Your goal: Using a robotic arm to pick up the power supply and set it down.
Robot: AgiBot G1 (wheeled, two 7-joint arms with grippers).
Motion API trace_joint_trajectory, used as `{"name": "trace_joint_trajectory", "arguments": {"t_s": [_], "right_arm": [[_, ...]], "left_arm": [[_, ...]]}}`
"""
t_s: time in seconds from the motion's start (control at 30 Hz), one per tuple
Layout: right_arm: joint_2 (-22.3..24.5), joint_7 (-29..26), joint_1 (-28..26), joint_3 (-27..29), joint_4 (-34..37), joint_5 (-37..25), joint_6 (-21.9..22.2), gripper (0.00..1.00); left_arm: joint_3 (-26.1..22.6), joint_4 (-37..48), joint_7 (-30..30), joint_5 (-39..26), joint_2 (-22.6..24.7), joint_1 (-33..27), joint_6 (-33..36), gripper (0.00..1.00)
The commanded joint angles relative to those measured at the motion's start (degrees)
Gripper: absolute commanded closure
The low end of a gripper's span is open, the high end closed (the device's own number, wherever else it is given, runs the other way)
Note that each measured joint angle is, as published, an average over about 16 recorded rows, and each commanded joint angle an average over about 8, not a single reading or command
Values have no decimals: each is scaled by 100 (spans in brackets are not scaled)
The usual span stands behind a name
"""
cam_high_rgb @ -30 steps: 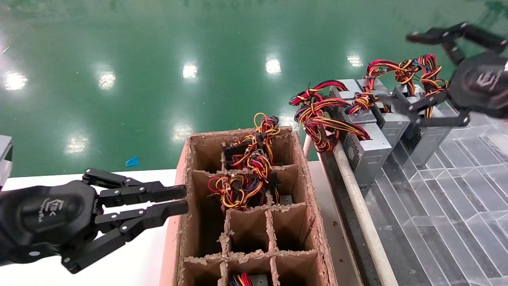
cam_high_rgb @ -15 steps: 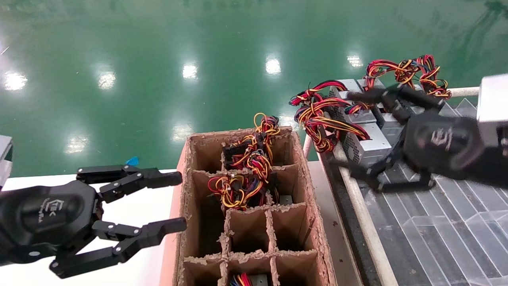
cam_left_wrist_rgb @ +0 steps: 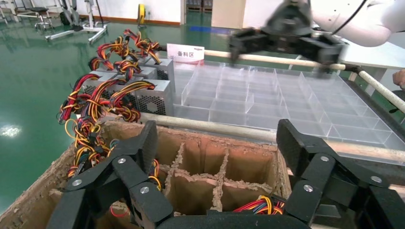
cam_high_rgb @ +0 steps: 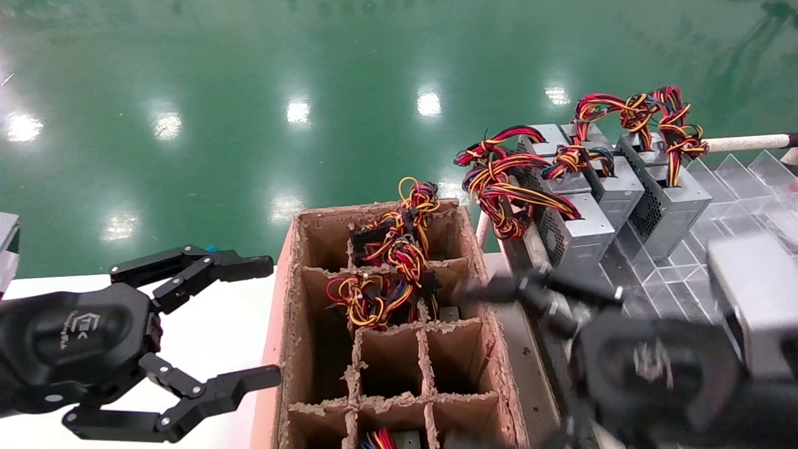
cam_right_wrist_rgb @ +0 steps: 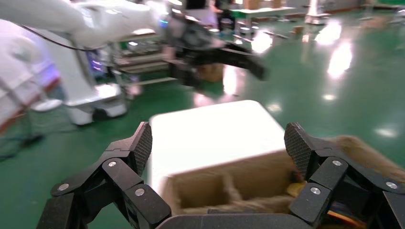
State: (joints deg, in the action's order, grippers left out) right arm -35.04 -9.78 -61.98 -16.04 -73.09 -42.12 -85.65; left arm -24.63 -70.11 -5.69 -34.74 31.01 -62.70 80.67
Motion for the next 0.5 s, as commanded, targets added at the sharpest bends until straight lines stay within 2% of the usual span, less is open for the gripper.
{"name": "trace_joint_trajectory", "arguments": {"t_s": [0.03, 0.5], "right_arm": [[1, -191, 149, 4, -181, 104, -23, 0], [2, -156, 120, 8, -141, 89, -19, 0]], "left_arm": [[0, 0, 0, 0, 0, 0, 0, 0], [0, 0, 0, 0, 0, 1, -1, 0]]}}
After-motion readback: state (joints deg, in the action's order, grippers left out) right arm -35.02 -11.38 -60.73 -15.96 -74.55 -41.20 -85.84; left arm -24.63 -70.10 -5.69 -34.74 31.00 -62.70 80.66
